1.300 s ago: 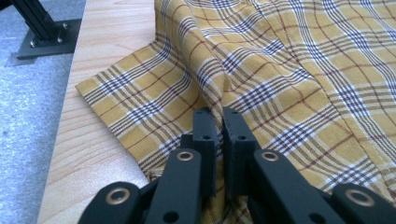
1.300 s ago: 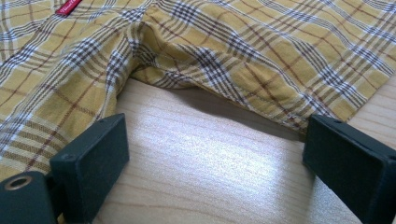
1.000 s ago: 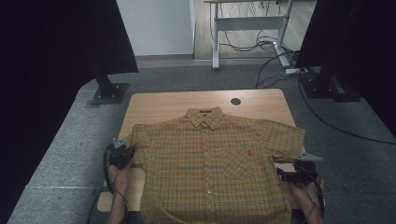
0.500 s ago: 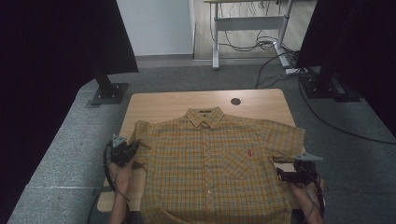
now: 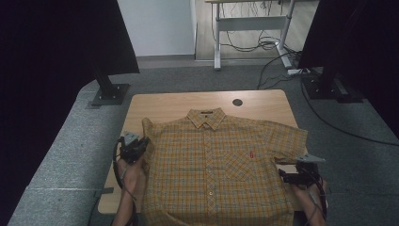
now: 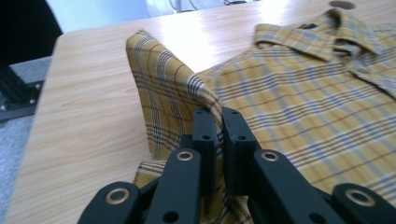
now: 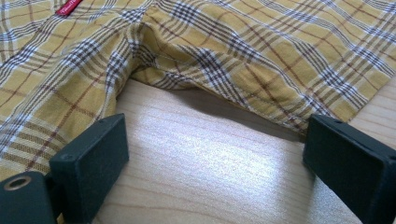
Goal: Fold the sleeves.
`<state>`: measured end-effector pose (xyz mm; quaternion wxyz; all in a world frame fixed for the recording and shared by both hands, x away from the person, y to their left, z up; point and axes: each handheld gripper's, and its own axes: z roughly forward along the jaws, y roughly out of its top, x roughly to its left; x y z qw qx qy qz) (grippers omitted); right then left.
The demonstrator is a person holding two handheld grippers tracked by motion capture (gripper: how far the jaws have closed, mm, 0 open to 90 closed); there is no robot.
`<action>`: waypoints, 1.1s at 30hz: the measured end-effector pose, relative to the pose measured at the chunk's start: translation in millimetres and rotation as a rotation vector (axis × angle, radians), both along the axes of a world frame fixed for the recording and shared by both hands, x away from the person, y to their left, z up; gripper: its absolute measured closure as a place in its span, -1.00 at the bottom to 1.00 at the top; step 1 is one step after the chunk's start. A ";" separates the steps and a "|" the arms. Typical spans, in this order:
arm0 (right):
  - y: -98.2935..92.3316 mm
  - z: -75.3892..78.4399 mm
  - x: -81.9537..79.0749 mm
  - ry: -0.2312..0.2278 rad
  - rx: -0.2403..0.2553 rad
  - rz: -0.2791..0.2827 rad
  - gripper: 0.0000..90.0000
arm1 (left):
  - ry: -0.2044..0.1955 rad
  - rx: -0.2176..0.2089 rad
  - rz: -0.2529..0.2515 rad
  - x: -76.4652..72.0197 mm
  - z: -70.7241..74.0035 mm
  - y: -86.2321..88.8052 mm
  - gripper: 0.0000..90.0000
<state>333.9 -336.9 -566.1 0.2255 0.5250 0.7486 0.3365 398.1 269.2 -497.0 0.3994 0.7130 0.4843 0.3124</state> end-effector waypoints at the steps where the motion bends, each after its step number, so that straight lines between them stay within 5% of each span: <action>1: 0.0 0.0 0.0 0.000 0.000 0.000 -0.86 | 0.001 0.004 -0.008 1.1 0.6 -4.1 0.89; 14: 0.1 0.0 0.1 0.000 0.001 0.002 -0.86 | 0.084 0.084 -0.086 14.0 -16.8 -49.3 0.83; 24: 0.1 0.0 0.1 0.000 0.001 0.003 -0.86 | 0.207 0.146 -0.111 26.3 -44.0 -71.2 0.72; 30: 0.1 -0.1 0.2 -0.001 0.001 0.004 -0.86 | 0.227 0.104 -0.124 27.5 -46.7 -70.1 0.54; 33: 0.2 -0.1 0.2 -0.001 0.000 0.006 -0.86 | 0.236 0.036 -0.132 28.1 -46.7 -65.5 0.44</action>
